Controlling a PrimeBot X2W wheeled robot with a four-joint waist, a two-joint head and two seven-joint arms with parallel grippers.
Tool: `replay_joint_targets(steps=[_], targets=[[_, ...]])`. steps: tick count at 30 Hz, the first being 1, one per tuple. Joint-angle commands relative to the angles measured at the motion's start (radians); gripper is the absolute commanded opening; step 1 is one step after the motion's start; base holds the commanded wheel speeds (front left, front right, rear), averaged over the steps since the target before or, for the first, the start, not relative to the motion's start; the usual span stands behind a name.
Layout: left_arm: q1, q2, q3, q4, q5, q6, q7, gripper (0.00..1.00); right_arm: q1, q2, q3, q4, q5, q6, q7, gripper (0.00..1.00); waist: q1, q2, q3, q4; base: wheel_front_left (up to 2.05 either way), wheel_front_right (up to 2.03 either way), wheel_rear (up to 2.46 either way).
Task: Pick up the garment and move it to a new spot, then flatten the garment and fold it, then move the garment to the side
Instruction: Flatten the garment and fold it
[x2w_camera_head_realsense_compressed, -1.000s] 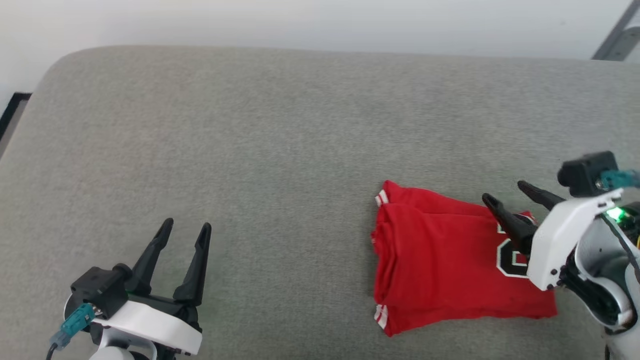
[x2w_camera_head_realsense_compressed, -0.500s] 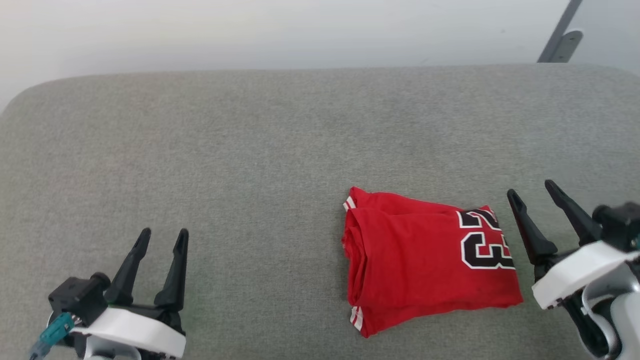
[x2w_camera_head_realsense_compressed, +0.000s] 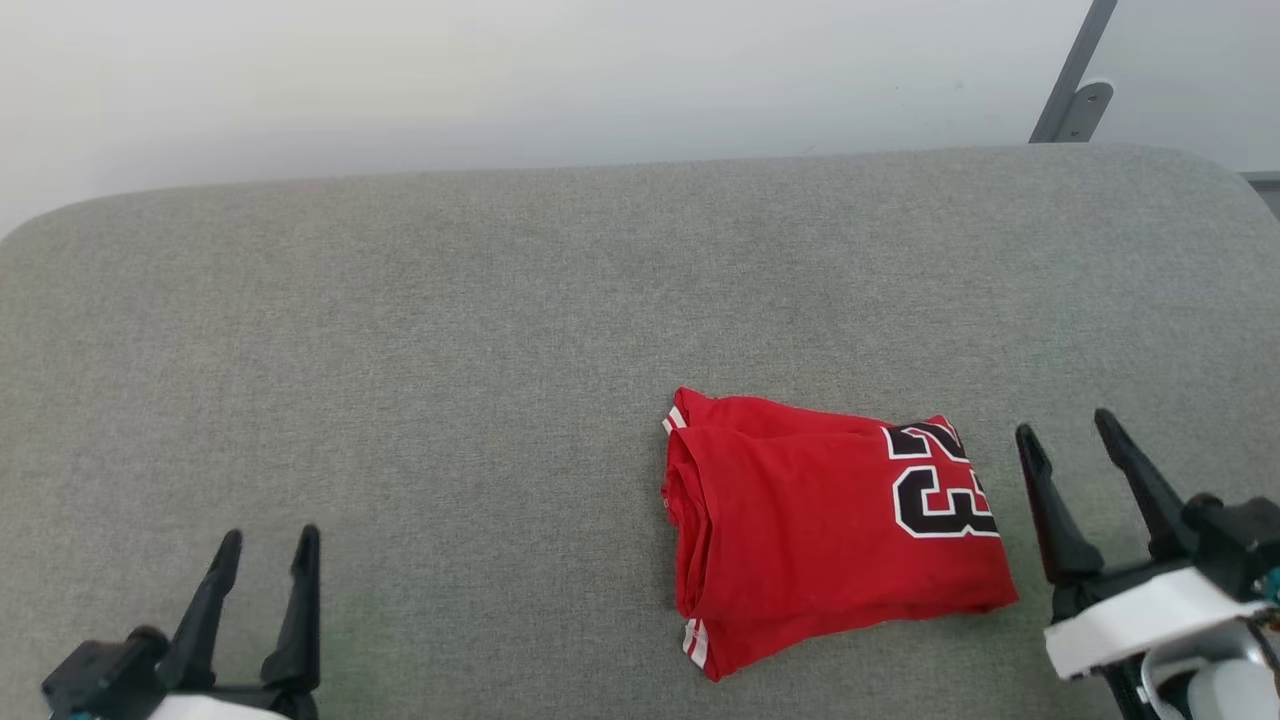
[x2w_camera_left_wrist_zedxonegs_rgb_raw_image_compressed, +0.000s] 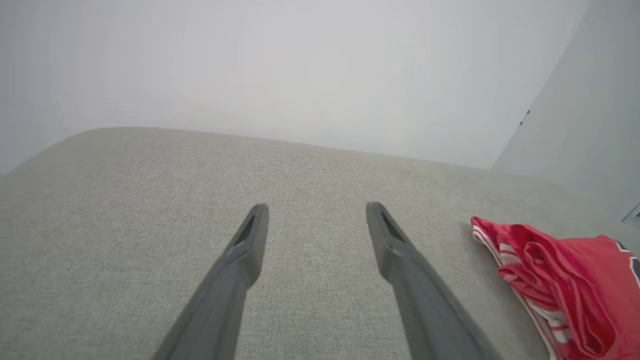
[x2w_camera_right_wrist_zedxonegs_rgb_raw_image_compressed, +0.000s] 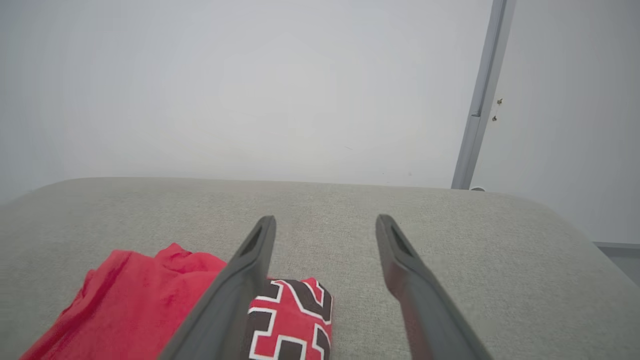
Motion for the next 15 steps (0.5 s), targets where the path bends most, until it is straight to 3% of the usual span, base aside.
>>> replay_joint_targets(steps=[1,15], targets=[[0.026,-0.009,0.019,-0.009,0.011,0.002,-0.005,1.0,0.025,0.007,-0.014,-0.017,-0.013,-0.001,-0.009,1.0,0.0,0.0,0.0,0.0,0.0,0.0,0.0],[0.071,-0.021,0.054,-0.056,0.027,0.002,-0.005,1.0,0.111,0.06,-0.1,-0.108,-0.04,-0.001,0.018,1.0,0.0,0.0,0.017,0.013,0.0,0.0,0.0]])
